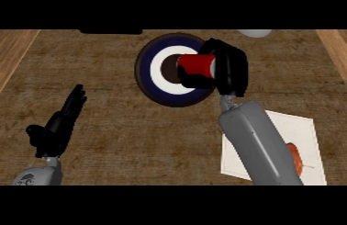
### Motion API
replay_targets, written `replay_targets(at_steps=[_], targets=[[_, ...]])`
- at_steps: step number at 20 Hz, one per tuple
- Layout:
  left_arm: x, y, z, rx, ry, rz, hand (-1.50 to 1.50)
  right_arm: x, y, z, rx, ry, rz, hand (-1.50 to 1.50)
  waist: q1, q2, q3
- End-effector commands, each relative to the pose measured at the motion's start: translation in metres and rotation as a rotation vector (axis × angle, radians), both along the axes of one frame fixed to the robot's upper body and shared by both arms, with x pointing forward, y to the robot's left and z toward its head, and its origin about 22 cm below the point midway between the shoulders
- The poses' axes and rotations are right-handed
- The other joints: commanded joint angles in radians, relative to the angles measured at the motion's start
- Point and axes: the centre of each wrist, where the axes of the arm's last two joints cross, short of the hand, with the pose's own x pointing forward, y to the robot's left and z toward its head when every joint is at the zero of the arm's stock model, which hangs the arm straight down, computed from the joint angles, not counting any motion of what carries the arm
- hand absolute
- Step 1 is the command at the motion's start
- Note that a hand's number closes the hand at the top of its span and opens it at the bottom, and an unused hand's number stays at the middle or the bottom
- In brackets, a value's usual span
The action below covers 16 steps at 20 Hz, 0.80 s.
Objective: Pick the can from the placemat and place it in the plate
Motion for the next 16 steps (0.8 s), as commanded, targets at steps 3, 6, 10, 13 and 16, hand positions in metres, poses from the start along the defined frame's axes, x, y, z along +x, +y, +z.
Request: replay_targets(at_steps=[3,6,10,13,16], targets=[[0.002,-0.02,-0.008,0.001,0.005,-0.013,0.0,0.026,0.021,-0.027,0.012,0.028,-0.005,1.5,-0.002,0.0,0.0],[-0.001,-0.015,-0.007,-0.006,-0.005,-0.02,0.0,0.032,0.02,-0.027,0.194,-0.008,-0.097,1.5,0.027,0.007,0.001],[-0.009,-0.014,-0.012,0.01,-0.012,-0.049,0.0,0.059,0.033,-0.006,0.212,0.039,-0.15,-1.5,0.036,0.009,0.0],[0.005,-0.013,0.004,0.0,-0.011,-0.064,0.0,0.053,0.034,-0.029,0.249,0.081,-0.158,-1.5,0.037,0.009,0.001],[-0.002,-0.011,-0.016,-0.007,0.002,-0.027,0.0,0.057,0.032,-0.02,0.35,0.062,-0.143,-1.5,0.026,0.008,0.0]])
